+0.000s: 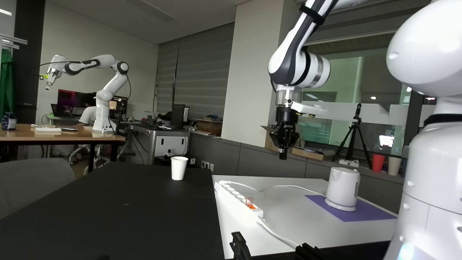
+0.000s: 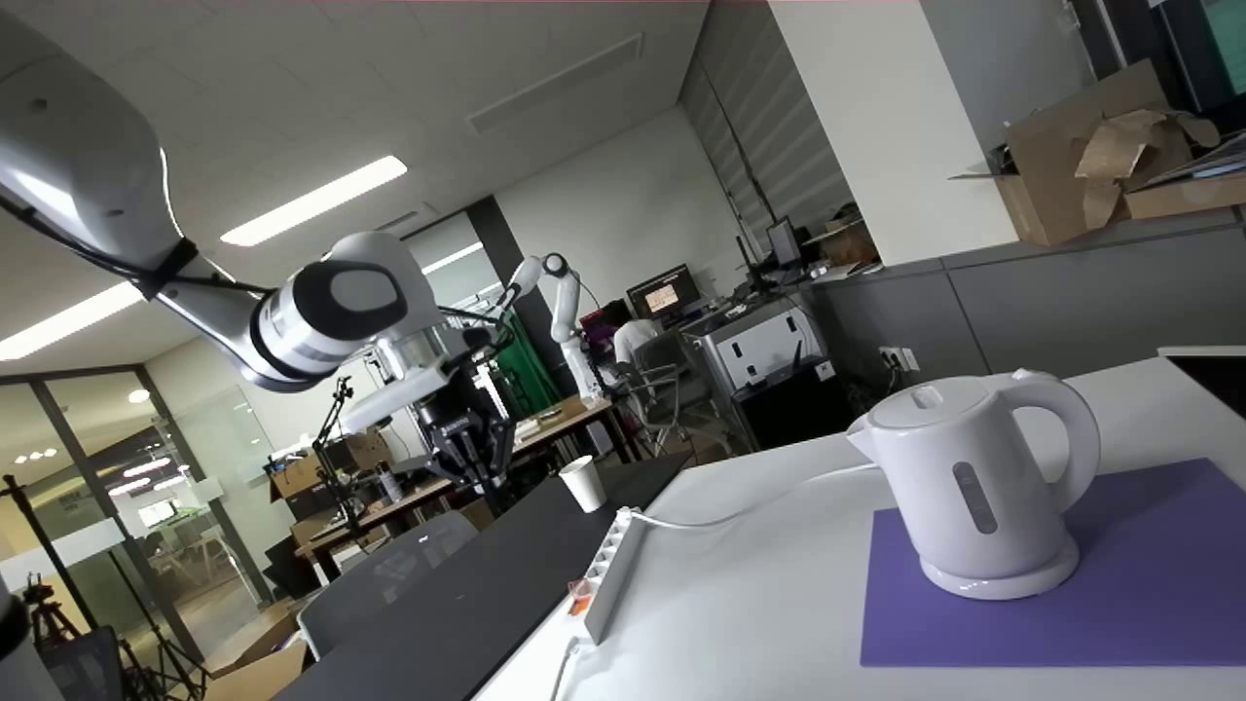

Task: Press the switch on the adapter

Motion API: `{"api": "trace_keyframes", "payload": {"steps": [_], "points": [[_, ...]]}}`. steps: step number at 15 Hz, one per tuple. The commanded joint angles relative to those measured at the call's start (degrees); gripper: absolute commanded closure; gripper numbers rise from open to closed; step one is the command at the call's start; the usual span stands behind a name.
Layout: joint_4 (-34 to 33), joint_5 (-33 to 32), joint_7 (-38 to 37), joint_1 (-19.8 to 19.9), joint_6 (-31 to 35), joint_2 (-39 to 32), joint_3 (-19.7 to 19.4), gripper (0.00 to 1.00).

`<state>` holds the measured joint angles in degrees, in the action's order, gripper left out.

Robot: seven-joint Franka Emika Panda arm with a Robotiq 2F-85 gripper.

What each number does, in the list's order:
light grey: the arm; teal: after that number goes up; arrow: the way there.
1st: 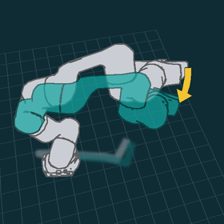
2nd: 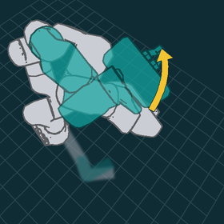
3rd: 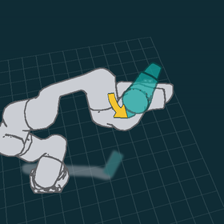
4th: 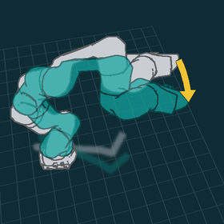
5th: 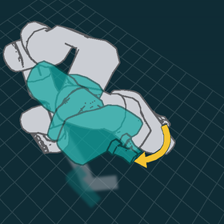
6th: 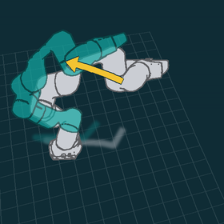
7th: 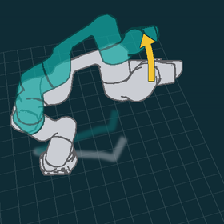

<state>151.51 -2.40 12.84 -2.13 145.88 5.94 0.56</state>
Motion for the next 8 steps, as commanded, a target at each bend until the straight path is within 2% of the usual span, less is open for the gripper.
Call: {"api": "trace_keyframes", "payload": {"steps": [1,3,4,8], "points": [[0.65,-4.47,-8.70,-1.32,8.08,-5.55,3.18,1.00],[0.09,-10.76,-15.88,-1.93,11.52,-9.02,4.17,1.00],[-0.44,-15.91,-20.78,-2.41,12.79,-10.55,3.91,1.00],[-3.24,-32.22,-36.61,-5.61,13.03,-14.94,1.61,1.00]]}}
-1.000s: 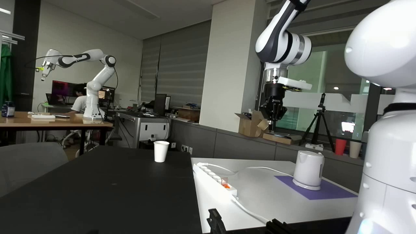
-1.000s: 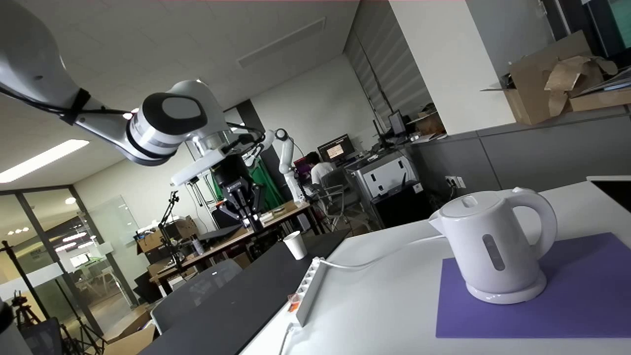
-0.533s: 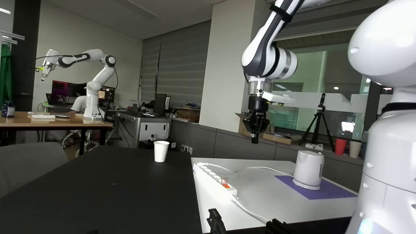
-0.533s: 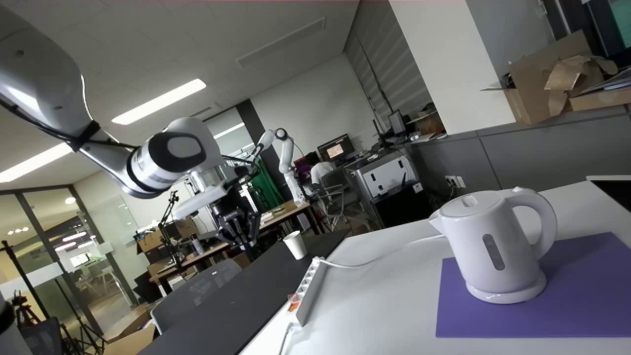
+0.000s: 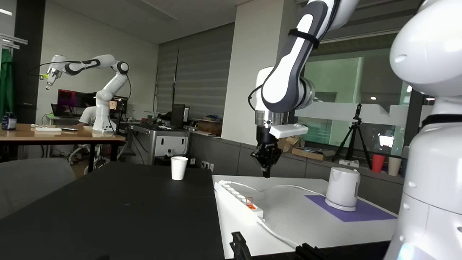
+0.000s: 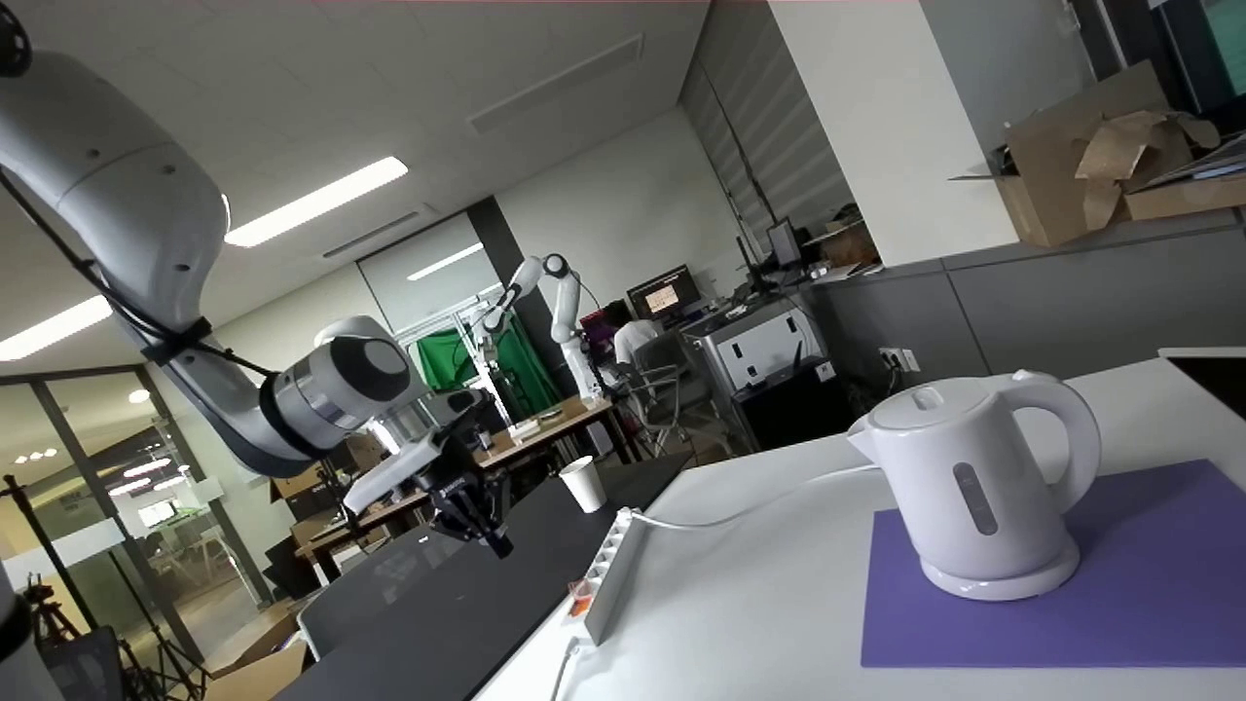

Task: Press the switch on the adapter

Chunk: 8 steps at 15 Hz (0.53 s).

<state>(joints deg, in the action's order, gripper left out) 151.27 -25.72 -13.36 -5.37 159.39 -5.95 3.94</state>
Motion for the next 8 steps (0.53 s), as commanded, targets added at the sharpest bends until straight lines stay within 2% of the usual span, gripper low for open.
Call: {"api": "trace_keyframes", "payload": {"steps": [1,2,3,5,8], "points": [[-3.97,-12.65,-14.22,-3.27,-1.14,-4.08,-2.32,1.00],[-5.01,-16.04,-17.55,-4.18,-1.99,-5.11,-2.94,1.00],[-2.18,-11.07,-11.02,-2.12,-0.38,-2.92,-1.37,0.99],[-3.52,-13.99,-14.52,-3.24,-0.67,-4.50,-2.05,0.99],[-4.21,-14.21,-14.75,-3.48,-0.76,-5.17,-2.28,0.99]]}}
